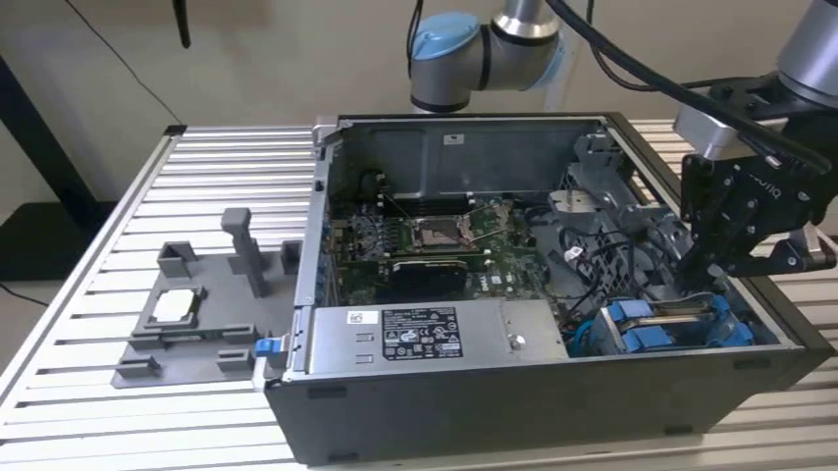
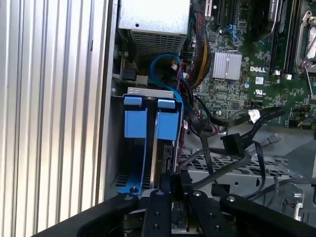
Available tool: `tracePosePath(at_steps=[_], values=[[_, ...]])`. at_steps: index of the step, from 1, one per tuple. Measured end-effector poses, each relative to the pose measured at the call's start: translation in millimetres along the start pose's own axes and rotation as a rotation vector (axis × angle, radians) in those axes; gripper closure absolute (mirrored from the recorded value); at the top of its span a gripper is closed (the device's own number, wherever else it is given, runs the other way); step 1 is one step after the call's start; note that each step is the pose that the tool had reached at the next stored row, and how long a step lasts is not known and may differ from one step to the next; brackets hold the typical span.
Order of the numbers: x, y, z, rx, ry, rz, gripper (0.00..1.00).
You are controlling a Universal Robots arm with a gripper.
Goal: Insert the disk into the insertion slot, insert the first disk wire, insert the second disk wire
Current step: 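Insert the first disk wire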
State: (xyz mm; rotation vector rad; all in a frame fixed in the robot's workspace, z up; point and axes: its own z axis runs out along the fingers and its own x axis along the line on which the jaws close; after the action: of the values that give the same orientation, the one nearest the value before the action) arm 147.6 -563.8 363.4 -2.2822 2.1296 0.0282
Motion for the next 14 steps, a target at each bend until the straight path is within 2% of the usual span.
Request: tracePosePath(at_steps=[2, 3, 4, 7, 10, 12, 14], values=[[0.1, -0.1, 1.9, 0.0004, -0.0041, 0.008, 0.81], [0.3, -0.5, 2.4, -0.0016, -0.005, 0.009, 0.81], [0.9, -1.5, 2.6, -0.0136, -0.0058, 0.01, 0.81], [2.9, -6.4, 3.3, -0.0561, -0.0087, 0.011, 0.81], [4.6, -12.5, 4.1, -0.0924, -0.0114, 0.012, 0.81], [5.4, -17.8, 4.9, -0.11, -0.0132, 0.013, 0.81], [6.1, -24.2, 6.0, -0.1225, -0.0152, 0.013, 0.81]])
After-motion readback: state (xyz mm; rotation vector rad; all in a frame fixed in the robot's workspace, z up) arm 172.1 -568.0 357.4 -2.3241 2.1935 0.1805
